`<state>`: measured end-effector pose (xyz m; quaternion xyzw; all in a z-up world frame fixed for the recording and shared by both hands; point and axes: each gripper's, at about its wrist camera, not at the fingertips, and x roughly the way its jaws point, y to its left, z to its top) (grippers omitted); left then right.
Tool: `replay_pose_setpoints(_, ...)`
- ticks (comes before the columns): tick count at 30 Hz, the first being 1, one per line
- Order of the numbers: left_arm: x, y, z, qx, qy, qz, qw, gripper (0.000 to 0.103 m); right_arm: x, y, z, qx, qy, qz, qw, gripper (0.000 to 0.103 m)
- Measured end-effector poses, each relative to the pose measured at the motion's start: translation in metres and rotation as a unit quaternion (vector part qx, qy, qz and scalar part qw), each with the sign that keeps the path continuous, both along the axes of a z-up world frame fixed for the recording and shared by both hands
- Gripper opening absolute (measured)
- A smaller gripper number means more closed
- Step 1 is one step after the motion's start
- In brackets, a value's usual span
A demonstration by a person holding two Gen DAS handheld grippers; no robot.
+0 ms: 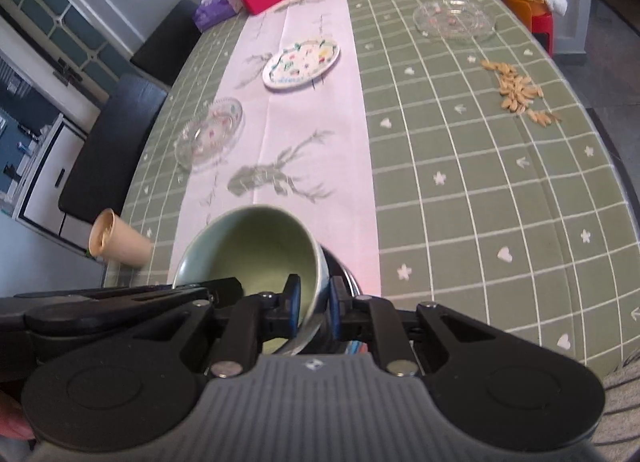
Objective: Organize plates and bowls
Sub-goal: 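Lower the pale green bowl into the stacked steel bowls, then grip the nested bowl stack rim with both grippers and carry it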
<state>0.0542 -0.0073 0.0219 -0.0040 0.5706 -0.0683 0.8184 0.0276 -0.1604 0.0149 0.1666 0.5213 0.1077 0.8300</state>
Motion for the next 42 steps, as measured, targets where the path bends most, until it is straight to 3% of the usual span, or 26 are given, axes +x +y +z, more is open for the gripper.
replay_pose_setpoints(6,-0.001,0.005,-0.017,0.016,0.026,-0.005,0.9995,0.015,-0.001,0.014,-0.017,-0.022,0.018,0.034,0.999,0.013)
replay_pose_setpoints(16,0.002,0.014,-0.027,0.006,0.022,-0.010,0.9997,0.012,0.008,0.021,-0.032,-0.031,0.039,0.056,0.997,0.013)
replay_pose_setpoints(19,0.003,0.015,-0.026,0.004,0.018,-0.010,0.9998,0.013,0.008,0.028,-0.031,-0.038,0.037,0.070,0.996,0.023)
replay_pose_setpoints(24,0.001,0.021,-0.016,-0.010,-0.005,-0.025,0.9996,0.013,0.005,0.033,-0.022,-0.062,0.014,0.095,0.993,0.032)
replay_pose_setpoints(28,-0.008,0.027,0.008,-0.023,-0.063,-0.042,0.9969,0.032,-0.001,0.024,-0.002,-0.062,-0.028,0.101,0.993,0.045)
replay_pose_setpoints(30,-0.015,0.032,0.018,-0.033,-0.093,-0.050,0.9938,0.048,-0.007,0.018,0.010,-0.081,-0.064,0.094,0.990,0.069)
replay_pose_setpoints(32,-0.023,0.038,0.022,-0.048,-0.118,-0.056,0.9902,0.059,-0.015,0.009,0.017,-0.088,-0.100,0.085,0.987,0.081)
replay_pose_setpoints(36,-0.035,0.050,0.008,-0.079,-0.144,-0.026,0.9860,0.062,-0.025,-0.014,0.005,-0.043,-0.101,0.040,0.993,0.084)
replay_pose_setpoints(40,-0.033,0.053,-0.020,-0.080,-0.140,0.001,0.9869,0.062,-0.022,-0.016,-0.026,-0.008,-0.080,-0.016,0.997,0.083)
replay_pose_setpoints(42,-0.030,0.054,-0.032,-0.093,-0.126,0.016,0.9875,0.062,-0.019,-0.017,-0.037,0.002,-0.071,-0.035,0.997,0.078)
